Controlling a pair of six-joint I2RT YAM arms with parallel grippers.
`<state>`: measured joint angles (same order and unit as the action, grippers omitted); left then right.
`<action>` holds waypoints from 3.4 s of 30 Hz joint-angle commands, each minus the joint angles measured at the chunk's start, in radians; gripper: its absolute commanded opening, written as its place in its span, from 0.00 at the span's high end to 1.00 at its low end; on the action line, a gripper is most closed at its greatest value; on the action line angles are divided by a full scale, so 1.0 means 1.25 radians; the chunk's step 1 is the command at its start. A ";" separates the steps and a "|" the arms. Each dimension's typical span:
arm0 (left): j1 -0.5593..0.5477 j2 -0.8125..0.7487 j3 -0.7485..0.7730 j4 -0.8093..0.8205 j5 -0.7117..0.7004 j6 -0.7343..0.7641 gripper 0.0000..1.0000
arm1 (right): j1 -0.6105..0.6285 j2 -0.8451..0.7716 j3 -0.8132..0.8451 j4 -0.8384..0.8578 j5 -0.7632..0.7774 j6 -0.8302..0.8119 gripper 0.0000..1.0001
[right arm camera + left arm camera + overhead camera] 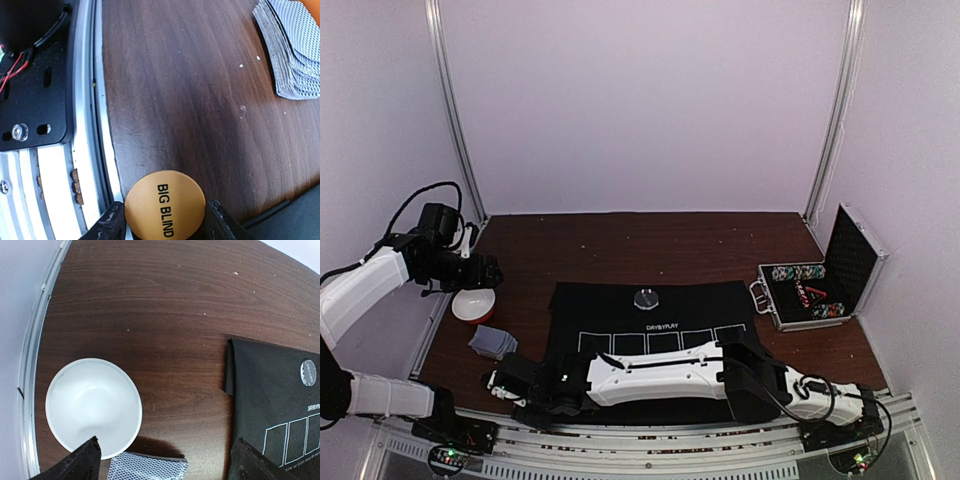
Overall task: Distribute texas hold em gaming equipment
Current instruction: Pick up the big blind button from the corner of the board.
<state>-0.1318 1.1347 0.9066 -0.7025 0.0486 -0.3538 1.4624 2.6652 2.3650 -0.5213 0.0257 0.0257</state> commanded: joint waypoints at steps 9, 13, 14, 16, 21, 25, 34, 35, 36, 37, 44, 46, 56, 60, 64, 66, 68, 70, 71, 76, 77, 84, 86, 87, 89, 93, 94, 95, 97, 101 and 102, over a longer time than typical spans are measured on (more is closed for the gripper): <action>0.005 -0.016 -0.010 0.039 0.015 -0.004 0.06 | 0.032 0.018 -0.020 -0.080 -0.121 -0.059 0.53; 0.005 -0.014 -0.010 0.039 0.015 -0.003 0.06 | 0.032 0.005 -0.023 -0.085 -0.152 -0.073 0.53; 0.005 -0.014 -0.010 0.039 0.015 -0.003 0.06 | 0.033 0.003 -0.023 -0.088 -0.165 -0.076 0.53; 0.006 -0.014 -0.010 0.039 0.015 -0.003 0.06 | 0.034 -0.001 -0.023 -0.096 -0.196 -0.083 0.53; 0.005 -0.014 -0.010 0.039 0.015 -0.003 0.06 | 0.040 -0.009 -0.023 -0.105 -0.226 -0.098 0.54; 0.006 -0.013 -0.011 0.039 0.018 -0.004 0.06 | 0.045 -0.013 -0.023 -0.104 -0.219 -0.105 0.53; 0.005 -0.014 -0.012 0.039 0.020 -0.003 0.06 | 0.063 -0.017 -0.023 -0.112 -0.204 -0.139 0.45; 0.006 -0.014 -0.013 0.040 0.020 -0.003 0.06 | 0.064 -0.018 -0.022 -0.113 -0.203 -0.142 0.43; 0.005 -0.013 -0.012 0.040 0.020 -0.003 0.06 | 0.065 -0.018 -0.022 -0.113 -0.205 -0.145 0.42; 0.005 -0.013 -0.012 0.040 0.020 -0.003 0.06 | 0.067 -0.019 -0.020 -0.113 -0.206 -0.146 0.41; 0.005 -0.013 -0.014 0.042 0.023 -0.003 0.06 | 0.067 -0.022 -0.020 -0.097 -0.244 -0.144 0.35; 0.006 -0.013 -0.013 0.042 0.022 -0.003 0.06 | 0.066 -0.020 -0.021 -0.091 -0.241 -0.142 0.34; 0.006 -0.014 -0.014 0.042 0.024 -0.003 0.06 | 0.022 0.019 -0.008 -0.049 -0.345 -0.046 0.30; 0.005 -0.016 -0.013 0.042 0.022 -0.003 0.06 | 0.017 0.025 -0.013 -0.044 -0.376 -0.020 0.34; 0.005 -0.014 -0.012 0.042 0.021 -0.003 0.06 | 0.017 0.023 -0.024 -0.053 -0.399 -0.002 0.38; 0.006 -0.014 -0.012 0.042 0.023 -0.003 0.06 | 0.019 0.021 -0.029 -0.058 -0.372 -0.001 0.40; 0.005 -0.016 -0.012 0.042 0.023 -0.003 0.06 | 0.019 0.018 -0.029 -0.061 -0.334 -0.011 0.40; 0.006 -0.016 -0.013 0.042 0.024 -0.003 0.06 | 0.021 0.014 -0.028 -0.062 -0.321 -0.021 0.40; 0.006 -0.018 -0.014 0.042 0.025 -0.003 0.06 | 0.021 0.012 -0.028 -0.064 -0.320 -0.023 0.39; 0.005 -0.018 -0.013 0.042 0.027 -0.003 0.06 | 0.044 0.011 -0.028 -0.096 -0.250 -0.063 0.34; 0.005 -0.017 -0.013 0.042 0.027 -0.003 0.06 | 0.055 0.012 -0.028 -0.105 -0.229 -0.077 0.33; 0.005 -0.019 -0.016 0.042 0.032 -0.003 0.06 | 0.066 0.010 -0.029 -0.138 -0.164 -0.156 0.40; 0.006 -0.022 -0.015 0.042 0.032 -0.003 0.06 | 0.065 0.013 -0.029 -0.152 -0.146 -0.171 0.38; 0.005 -0.021 -0.014 0.041 0.031 -0.003 0.06 | 0.063 0.013 -0.029 -0.163 -0.145 -0.175 0.37; 0.005 -0.021 -0.015 0.040 0.032 -0.003 0.06 | 0.055 0.006 -0.031 -0.180 -0.163 -0.173 0.36; 0.005 -0.017 -0.015 0.042 0.033 -0.003 0.06 | 0.034 -0.021 -0.046 -0.181 -0.214 -0.175 0.42; 0.005 -0.017 -0.015 0.042 0.033 -0.003 0.06 | 0.033 -0.022 -0.046 -0.182 -0.213 -0.178 0.44; 0.006 -0.017 -0.015 0.042 0.032 -0.003 0.06 | 0.032 -0.022 -0.046 -0.182 -0.216 -0.178 0.46; 0.005 -0.020 -0.015 0.042 0.033 -0.003 0.06 | 0.028 -0.019 -0.047 -0.179 -0.235 -0.164 0.50; 0.006 -0.022 -0.017 0.042 0.037 -0.003 0.06 | 0.022 -0.028 -0.046 -0.140 -0.260 -0.104 0.52; 0.006 -0.021 -0.017 0.042 0.038 -0.003 0.06 | 0.022 -0.034 -0.051 -0.125 -0.254 -0.083 0.52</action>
<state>-0.1318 1.1236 0.8940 -0.6819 0.0814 -0.3538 1.4960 2.6270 2.3478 -0.6106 -0.2737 -0.1490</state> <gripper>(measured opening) 0.943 0.486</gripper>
